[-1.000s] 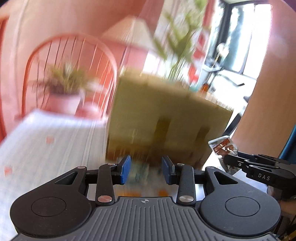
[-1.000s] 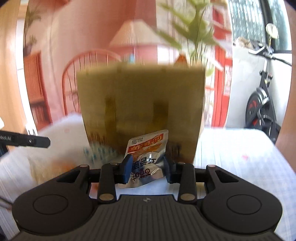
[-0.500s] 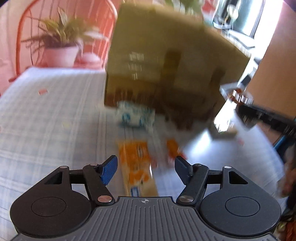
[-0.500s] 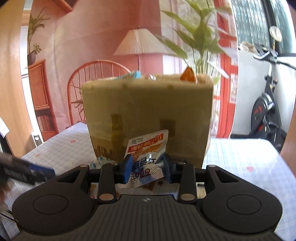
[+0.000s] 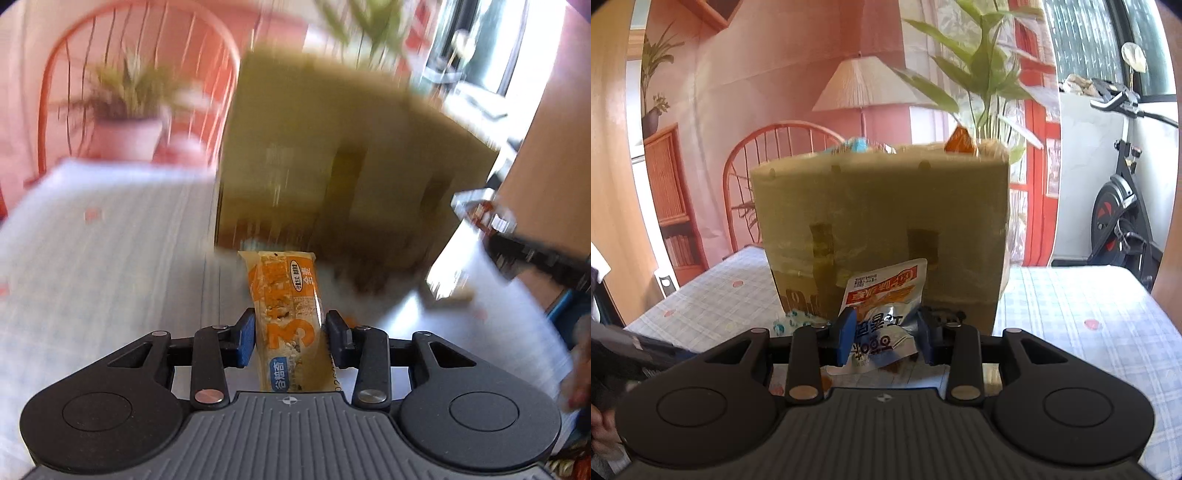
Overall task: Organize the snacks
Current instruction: 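Carry both held snacks up over the open box, then open both grippers to drop the snacks into the box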
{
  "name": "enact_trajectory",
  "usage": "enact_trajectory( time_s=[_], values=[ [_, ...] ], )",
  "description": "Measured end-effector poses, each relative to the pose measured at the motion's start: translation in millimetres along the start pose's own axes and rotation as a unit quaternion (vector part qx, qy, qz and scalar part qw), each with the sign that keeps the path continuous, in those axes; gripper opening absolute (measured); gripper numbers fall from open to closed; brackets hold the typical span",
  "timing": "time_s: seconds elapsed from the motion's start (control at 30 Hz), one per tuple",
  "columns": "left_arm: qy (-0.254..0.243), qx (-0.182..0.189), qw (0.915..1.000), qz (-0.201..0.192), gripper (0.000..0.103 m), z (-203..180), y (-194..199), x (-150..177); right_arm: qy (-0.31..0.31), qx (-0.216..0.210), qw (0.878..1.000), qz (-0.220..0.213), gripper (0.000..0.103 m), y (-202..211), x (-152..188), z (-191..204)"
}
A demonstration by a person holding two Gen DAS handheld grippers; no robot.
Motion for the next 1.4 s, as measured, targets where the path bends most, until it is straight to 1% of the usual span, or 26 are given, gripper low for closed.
enact_trajectory(
  time_s=[0.07, 0.13, 0.2, 0.27, 0.33, 0.43, 0.53, 0.63, 0.8, 0.83, 0.87, 0.9, 0.93, 1.0, 1.03, 1.1, 1.2, 1.3, 1.4],
  values=[
    [0.000, 0.013, 0.9993, -0.035, 0.042, -2, 18, -26, -0.001, -0.004, 1.000, -0.016, 0.037, 5, -13, -1],
    [-0.011, 0.024, 0.9970, -0.073, 0.042, -7, 35, -56, 0.003, -0.007, 0.999, -0.035, 0.037, 9, -30, -2],
    [-0.023, 0.033, 0.9944, -0.097, 0.042, -14, 44, -84, 0.007, -0.010, 0.999, -0.052, 0.037, 10, -49, -3],
    [-0.030, 0.041, 0.9922, -0.114, 0.042, -22, 47, -114, 0.009, -0.011, 0.998, -0.062, 0.037, 7, -69, -7],
    [-0.031, 0.048, 0.9908, -0.123, 0.042, -30, 40, -141, 0.010, -0.008, 0.998, -0.069, 0.037, -3, -90, -11],
    [-0.042, 0.048, 0.9894, -0.131, 0.042, -43, 27, -174, 0.015, 0.009, 0.997, -0.072, 0.037, -24, -117, -19],
    [-0.037, 0.056, 0.9911, -0.115, 0.042, -51, -3, -202, 0.004, 0.024, 0.998, -0.066, 0.037, -51, -137, -30],
    [-0.042, 0.044, 0.9921, -0.110, 0.042, -54, -33, -222, -0.001, 0.040, 0.998, -0.058, 0.037, -77, -151, -39],
    [-0.052, 0.041, 0.9931, -0.097, 0.043, -58, -65, -241, 0.020, 0.063, 0.997, -0.042, 0.039, -112, -163, -41],
    [-0.053, 0.044, 0.9935, -0.091, 0.046, -60, -72, -244, 0.024, 0.069, 0.997, -0.038, 0.040, -118, -164, -40],
    [-0.053, 0.045, 0.9938, -0.087, 0.050, -59, -79, -247, 0.028, 0.071, 0.996, -0.035, 0.042, -123, -165, -40],
    [-0.053, 0.043, 0.9942, -0.084, 0.062, -58, -84, -250, 0.035, 0.077, 0.996, -0.030, 0.043, -128, -164, -38],
    [-0.052, 0.040, 0.9940, -0.087, 0.070, -58, -86, -250, 0.045, 0.081, 0.995, -0.028, 0.048, -130, -164, -36],
    [-0.048, 0.037, 0.9932, -0.099, 0.071, -54, -82, -250, 0.066, 0.078, 0.994, -0.033, 0.054, -130, -161, -32],
    [-0.044, 0.040, 0.9934, -0.098, 0.071, -52, -81, -248, 0.071, 0.077, 0.994, -0.032, 0.060, -130, -159, -30],
    [-0.038, 0.042, 0.9940, -0.094, 0.071, -49, -78, -244, 0.073, 0.072, 0.994, -0.033, 0.060, -126, -156, -27],
    [-0.040, 0.037, 0.9933, -0.102, 0.071, -46, -66, -235, 0.067, 0.065, 0.995, -0.034, 0.060, -116, -152, -25],
    [-0.044, 0.039, 0.9925, -0.107, 0.071, -44, -51, -224, 0.064, 0.064, 0.995, -0.033, 0.060, -104, -146, -23],
    [-0.058, 0.035, 0.9915, -0.112, 0.071, -42, -34, -210, 0.043, 0.067, 0.996, -0.028, 0.060, -90, -136, -23]
  ],
)
Point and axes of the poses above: each gripper's, at about its wrist camera, not at the fingertips, and y roughly against the way its jaws point, z to its left, x to its underside, the point moved 2 cm from there along -y, roughly the way its jaws point, and after that the axes turned 3 degrees about -x, right-handed, at the moved point
